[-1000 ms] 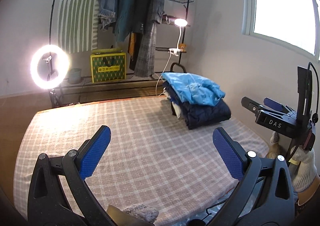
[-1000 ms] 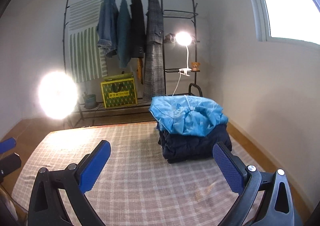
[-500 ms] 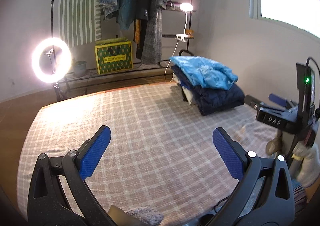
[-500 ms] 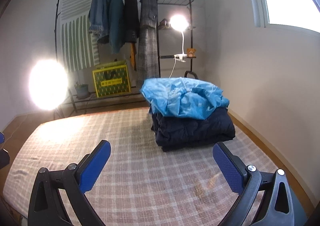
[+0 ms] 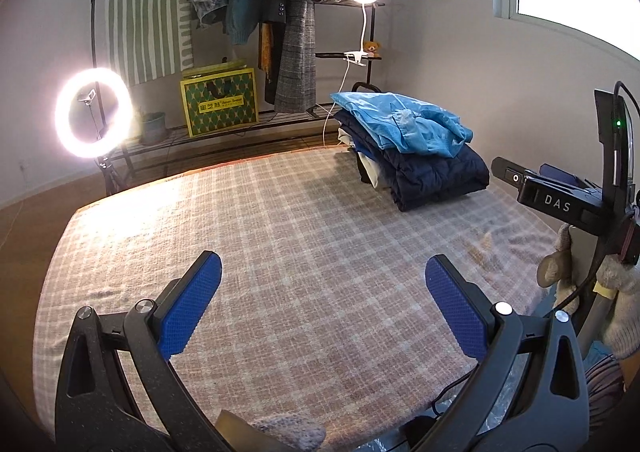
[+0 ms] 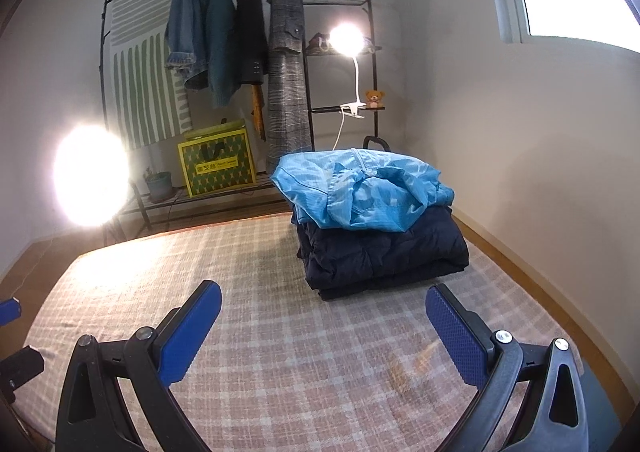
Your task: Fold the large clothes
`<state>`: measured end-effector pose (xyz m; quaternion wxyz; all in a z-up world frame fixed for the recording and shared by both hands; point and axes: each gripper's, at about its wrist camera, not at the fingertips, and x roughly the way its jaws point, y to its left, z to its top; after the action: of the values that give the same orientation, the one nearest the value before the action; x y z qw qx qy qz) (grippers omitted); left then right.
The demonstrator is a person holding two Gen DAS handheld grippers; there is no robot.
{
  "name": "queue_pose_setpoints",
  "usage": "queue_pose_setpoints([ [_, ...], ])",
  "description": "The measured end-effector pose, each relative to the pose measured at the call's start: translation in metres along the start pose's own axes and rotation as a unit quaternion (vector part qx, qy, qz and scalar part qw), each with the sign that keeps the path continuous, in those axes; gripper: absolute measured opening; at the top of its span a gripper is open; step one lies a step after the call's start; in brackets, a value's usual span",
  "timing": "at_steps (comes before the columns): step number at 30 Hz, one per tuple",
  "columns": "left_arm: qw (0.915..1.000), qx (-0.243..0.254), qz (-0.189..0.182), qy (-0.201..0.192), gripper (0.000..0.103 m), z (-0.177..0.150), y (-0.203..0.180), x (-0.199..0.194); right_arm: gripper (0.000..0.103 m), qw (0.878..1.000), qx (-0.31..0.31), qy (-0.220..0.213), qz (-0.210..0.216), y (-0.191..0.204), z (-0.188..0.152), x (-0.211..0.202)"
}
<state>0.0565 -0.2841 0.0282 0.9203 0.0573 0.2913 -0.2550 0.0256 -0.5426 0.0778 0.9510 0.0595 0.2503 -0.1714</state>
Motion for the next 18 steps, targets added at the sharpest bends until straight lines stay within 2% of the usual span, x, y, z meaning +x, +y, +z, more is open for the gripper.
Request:
queue_pose_setpoints([
  [18, 1.0, 0.0, 0.0, 0.001, 0.103, 0.0, -0.0017, -0.0017, 0.103, 1.0, 0.008, 0.0, -0.003, 0.0009, -0.0006, -0.0003],
])
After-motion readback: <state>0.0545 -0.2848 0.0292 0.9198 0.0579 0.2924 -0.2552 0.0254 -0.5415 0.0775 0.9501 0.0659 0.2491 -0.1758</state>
